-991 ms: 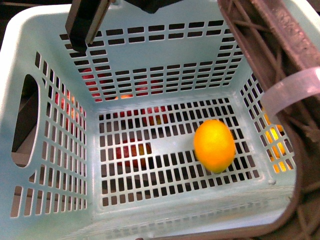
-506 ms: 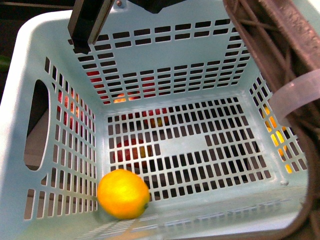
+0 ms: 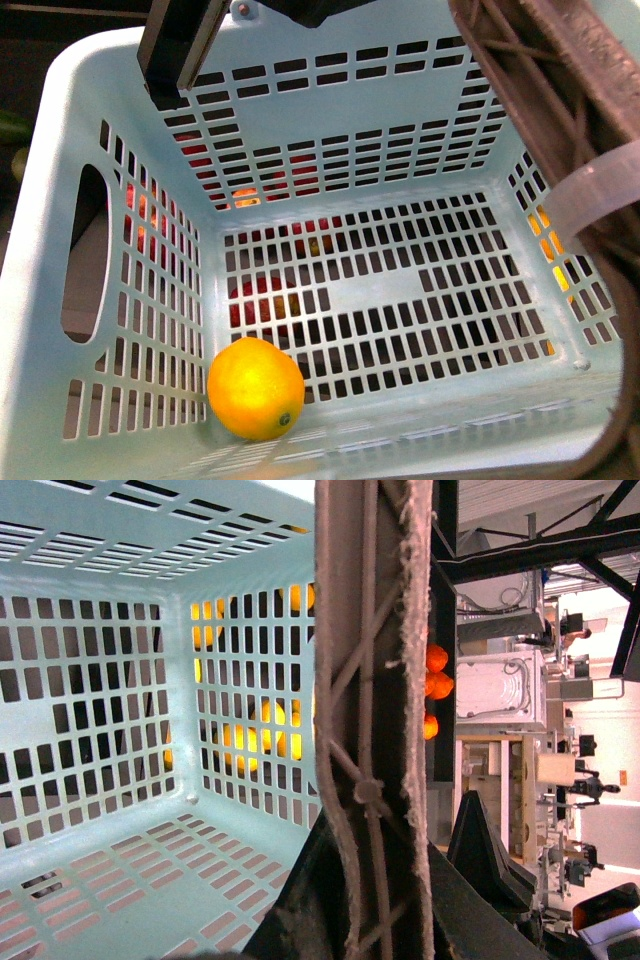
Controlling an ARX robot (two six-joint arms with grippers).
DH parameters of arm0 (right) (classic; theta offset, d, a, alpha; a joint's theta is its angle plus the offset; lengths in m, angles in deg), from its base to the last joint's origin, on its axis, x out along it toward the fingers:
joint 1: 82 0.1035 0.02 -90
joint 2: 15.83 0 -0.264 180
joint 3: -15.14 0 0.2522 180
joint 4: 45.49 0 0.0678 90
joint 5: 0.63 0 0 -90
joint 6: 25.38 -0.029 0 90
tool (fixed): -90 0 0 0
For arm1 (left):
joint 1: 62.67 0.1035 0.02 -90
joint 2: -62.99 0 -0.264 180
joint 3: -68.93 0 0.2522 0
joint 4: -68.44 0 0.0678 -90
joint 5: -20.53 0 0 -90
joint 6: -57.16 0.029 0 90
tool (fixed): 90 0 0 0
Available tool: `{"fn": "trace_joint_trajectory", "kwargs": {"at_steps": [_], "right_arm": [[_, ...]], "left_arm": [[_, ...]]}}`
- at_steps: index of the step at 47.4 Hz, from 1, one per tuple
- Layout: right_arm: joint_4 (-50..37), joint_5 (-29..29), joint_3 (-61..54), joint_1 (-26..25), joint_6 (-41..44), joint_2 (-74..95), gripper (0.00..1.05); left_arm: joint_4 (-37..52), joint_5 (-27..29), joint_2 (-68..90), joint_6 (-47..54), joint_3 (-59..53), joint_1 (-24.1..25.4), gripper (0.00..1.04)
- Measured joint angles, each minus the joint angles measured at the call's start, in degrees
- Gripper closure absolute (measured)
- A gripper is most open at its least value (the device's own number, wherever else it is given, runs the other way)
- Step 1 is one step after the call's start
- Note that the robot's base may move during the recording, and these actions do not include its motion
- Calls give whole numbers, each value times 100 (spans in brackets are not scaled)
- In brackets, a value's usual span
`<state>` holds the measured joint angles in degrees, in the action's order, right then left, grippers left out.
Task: Pick lemon and mango into basket
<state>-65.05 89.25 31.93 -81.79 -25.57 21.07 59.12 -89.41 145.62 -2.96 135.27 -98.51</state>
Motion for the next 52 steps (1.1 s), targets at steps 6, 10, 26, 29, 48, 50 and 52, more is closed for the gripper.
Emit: {"fn": "trace_joint_trajectory", "kwargs": {"at_steps": [6, 10, 26, 29, 48, 50, 52], "right_arm": [[-109, 2, -199, 0, -2, -170, 103], [144, 7, -201, -2, 0, -415, 103], [719, 7, -203, -2, 2, -1099, 74], [719, 7, -203, -2, 2, -1106, 60], [719, -4, -203, -11, 2, -1119, 9], [719, -7, -203, -11, 2, -1119, 9], [719, -4, -203, -11, 2, -1119, 9]], "left_arm": [[0, 7, 0, 4, 0, 0, 99], [0, 2, 0, 4, 0, 0, 99], [0, 0, -2, 7, 0, 0, 99], [0, 2, 0, 2, 0, 0, 99], [0, -131, -2, -81, 0, -46, 99], [2, -107, 0, -85, 0, -44, 99], [2, -61, 0, -68, 2, -42, 99]]}}
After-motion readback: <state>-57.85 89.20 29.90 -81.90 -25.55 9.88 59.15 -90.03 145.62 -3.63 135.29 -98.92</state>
